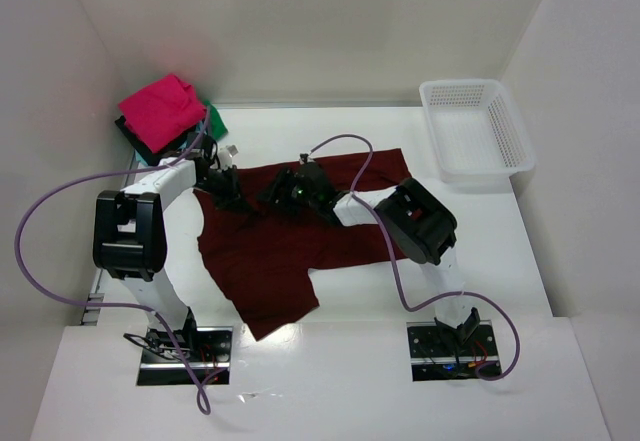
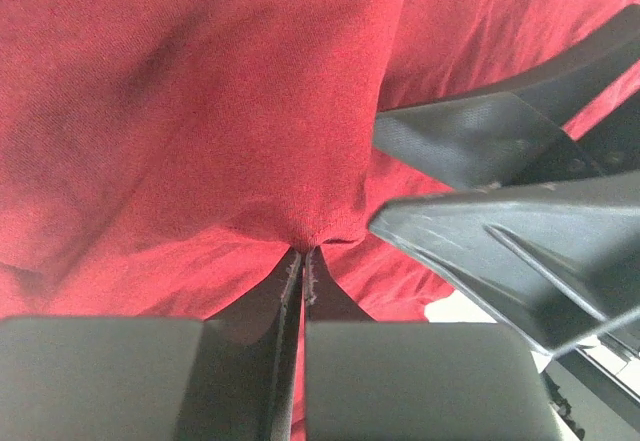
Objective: Fold and stack the t-shirts
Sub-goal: Fold the flattened tshirt in 1/3 of the way
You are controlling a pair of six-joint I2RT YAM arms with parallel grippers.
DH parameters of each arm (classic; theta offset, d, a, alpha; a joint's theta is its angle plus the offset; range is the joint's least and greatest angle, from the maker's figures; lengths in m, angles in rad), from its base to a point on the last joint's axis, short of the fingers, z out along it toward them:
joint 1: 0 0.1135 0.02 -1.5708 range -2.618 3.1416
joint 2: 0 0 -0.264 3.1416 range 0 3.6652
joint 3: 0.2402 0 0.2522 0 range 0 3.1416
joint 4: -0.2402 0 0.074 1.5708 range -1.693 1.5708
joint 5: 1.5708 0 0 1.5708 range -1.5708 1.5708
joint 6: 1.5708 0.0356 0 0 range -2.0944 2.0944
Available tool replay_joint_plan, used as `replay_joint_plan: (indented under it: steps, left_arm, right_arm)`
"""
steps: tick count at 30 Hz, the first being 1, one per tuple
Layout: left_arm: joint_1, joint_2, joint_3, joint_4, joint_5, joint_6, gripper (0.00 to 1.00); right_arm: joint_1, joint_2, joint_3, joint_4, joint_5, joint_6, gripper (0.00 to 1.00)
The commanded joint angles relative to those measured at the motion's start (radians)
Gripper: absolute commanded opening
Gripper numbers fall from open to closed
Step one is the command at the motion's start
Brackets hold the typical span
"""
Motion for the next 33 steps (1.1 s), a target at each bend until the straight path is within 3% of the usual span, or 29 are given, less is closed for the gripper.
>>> replay_joint_plan:
  steps: [1,22,24,28,33]
  left_arm:
    - [0.014,-0.011,0.011,-0.012,0.042,0.021,0.02]
    - [0.032,-0.020,0.011,-0.012,0.143,0.012,0.02]
    - [0.032,-0.020,0.011,-0.012,0.153,0.021,0.02]
    - [0.032,-0.011,0.011,-0.012,0.153,0.021,0.02]
    - [0.032,-0.022,0.011,-0.021,0.116,0.021,0.02]
  right_arm:
    - [0.014,0.012,0.036,0.001,0.008,-0.002,0.66]
    - [0.043,0.065,0.042,0.024,0.005,0.046,0.67]
    - [0.043,0.065,0.042,0.024,0.014,0.046,0.64]
    - [0.043,0.044,0.022,0.015,0.043,0.046,0.44]
    - [0.043,0.025,0.011,0.004,0.084,0.046,0.26]
